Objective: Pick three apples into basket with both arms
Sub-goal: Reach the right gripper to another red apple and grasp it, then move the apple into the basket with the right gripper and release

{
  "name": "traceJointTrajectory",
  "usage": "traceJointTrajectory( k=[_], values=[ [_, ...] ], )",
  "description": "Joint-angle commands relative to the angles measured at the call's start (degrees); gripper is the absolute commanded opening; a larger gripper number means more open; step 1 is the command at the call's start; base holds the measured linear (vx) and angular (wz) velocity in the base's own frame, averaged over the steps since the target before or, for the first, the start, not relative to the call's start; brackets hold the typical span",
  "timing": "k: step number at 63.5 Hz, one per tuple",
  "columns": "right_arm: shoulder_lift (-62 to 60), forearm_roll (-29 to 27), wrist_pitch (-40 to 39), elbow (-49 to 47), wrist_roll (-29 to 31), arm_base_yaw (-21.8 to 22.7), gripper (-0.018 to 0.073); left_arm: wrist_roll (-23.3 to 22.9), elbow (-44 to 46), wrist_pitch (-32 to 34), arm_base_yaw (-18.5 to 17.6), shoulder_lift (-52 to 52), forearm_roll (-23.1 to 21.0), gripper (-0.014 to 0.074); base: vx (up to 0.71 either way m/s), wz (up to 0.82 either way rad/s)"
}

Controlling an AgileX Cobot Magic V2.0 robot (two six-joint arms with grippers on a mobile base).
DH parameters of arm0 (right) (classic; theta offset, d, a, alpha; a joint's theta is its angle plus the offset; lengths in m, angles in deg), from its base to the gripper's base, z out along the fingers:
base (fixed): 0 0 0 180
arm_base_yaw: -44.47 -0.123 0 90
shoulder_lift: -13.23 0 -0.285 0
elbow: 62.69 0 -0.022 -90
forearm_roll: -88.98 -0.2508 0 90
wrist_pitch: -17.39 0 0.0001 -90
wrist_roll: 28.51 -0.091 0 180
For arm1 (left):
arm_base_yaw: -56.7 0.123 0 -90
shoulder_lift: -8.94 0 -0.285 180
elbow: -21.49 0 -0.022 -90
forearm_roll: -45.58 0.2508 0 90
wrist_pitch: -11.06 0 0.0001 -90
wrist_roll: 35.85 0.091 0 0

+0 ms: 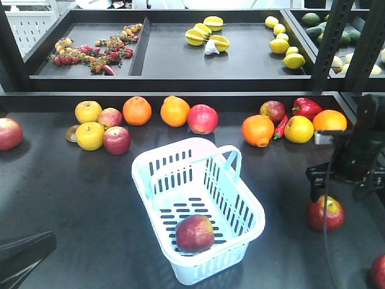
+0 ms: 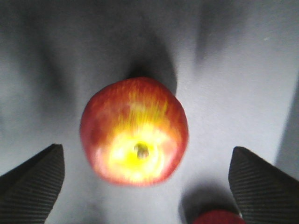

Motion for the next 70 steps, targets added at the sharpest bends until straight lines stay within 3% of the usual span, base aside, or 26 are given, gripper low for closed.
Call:
traceJointTrajectory(
  k=[1,29,38,50,55,70],
  values=[
    [-1.4,0.0,-1.6,-1.6,-0.3,0.2,0.0664,-0.3,1.4,2.9,-0.3,-0.1,-1.6,-0.0008,0.00,0.00],
    [4.0,-1.9,-2.1,-1.6,-0.6,0.2,0.0622,-0.3,1.4,2.9,-0.3,-0.1,-1.6,-0.0008,0.00,0.00],
    [2.3,-3.4,-1.6,-1.6,0.1,0.2,0.0465,-0.3,1.4,2.9,-0.3,-0.1,-1.6,-0.0008,0.00,0.00],
    [-4.6,-9.1,-0.5,-1.6,5.4,0.2,0.0091,-0.3,1.4,3.0,-0.3,-0.1,-1.6,-0.0008,0.00,0.00],
    [-8.6,-12.2,0.4,-1.6,7.7,0.2,-0.0018,-0.3,1.4,3.0,-0.3,-0.1,-1.6,-0.0008,0.00,0.00],
    [-21.0,-27.1,7.3,-1.5,14.2,-0.1,-0.0006,-0.3,1.4,3.0,-0.3,-0.1,-1.6,-0.0008,0.00,0.00]
  ],
)
